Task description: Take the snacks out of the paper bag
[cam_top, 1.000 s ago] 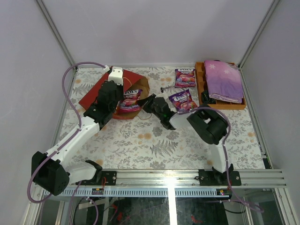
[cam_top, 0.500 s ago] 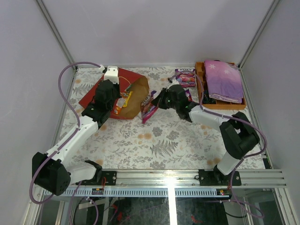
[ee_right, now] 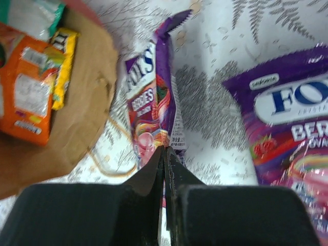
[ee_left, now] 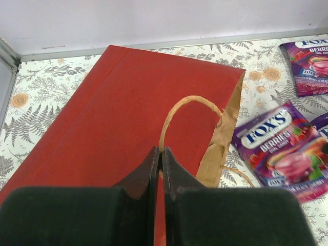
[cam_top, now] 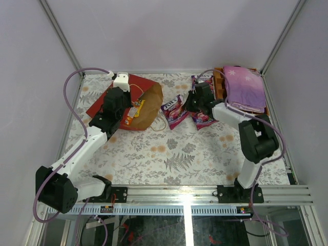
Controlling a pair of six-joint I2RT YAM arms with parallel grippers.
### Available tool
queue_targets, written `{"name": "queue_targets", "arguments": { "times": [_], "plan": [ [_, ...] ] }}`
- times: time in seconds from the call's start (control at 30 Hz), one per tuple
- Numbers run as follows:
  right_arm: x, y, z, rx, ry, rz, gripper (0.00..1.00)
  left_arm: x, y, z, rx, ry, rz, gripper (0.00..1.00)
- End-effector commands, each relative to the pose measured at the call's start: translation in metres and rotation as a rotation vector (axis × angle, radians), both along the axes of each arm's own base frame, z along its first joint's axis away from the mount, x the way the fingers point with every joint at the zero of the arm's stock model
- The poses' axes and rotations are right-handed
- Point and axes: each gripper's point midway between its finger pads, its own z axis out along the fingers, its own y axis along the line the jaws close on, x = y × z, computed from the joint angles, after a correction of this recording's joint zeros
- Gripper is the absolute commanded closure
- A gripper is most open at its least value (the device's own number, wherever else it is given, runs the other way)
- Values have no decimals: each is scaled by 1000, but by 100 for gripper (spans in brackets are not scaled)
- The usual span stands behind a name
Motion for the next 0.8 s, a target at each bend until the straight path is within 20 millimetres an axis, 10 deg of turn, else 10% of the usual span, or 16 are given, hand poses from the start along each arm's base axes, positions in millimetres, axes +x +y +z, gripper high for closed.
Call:
{"name": "queue_targets", "arguments": {
  "times": [0.0, 0.4, 0.77],
  "plan": [
    [52, -11, -2, -51, -43, -90, 100, 4, -1, 5, -22, -20, -3, 100],
    [139, -37, -4, 66, -89, -352, 100, 8, -1, -3, 21, 2, -11, 100],
    [214, -15, -7, 146, -103, -408, 100, 6, 2, -6, 35, 4, -8, 100]
  ]
}}
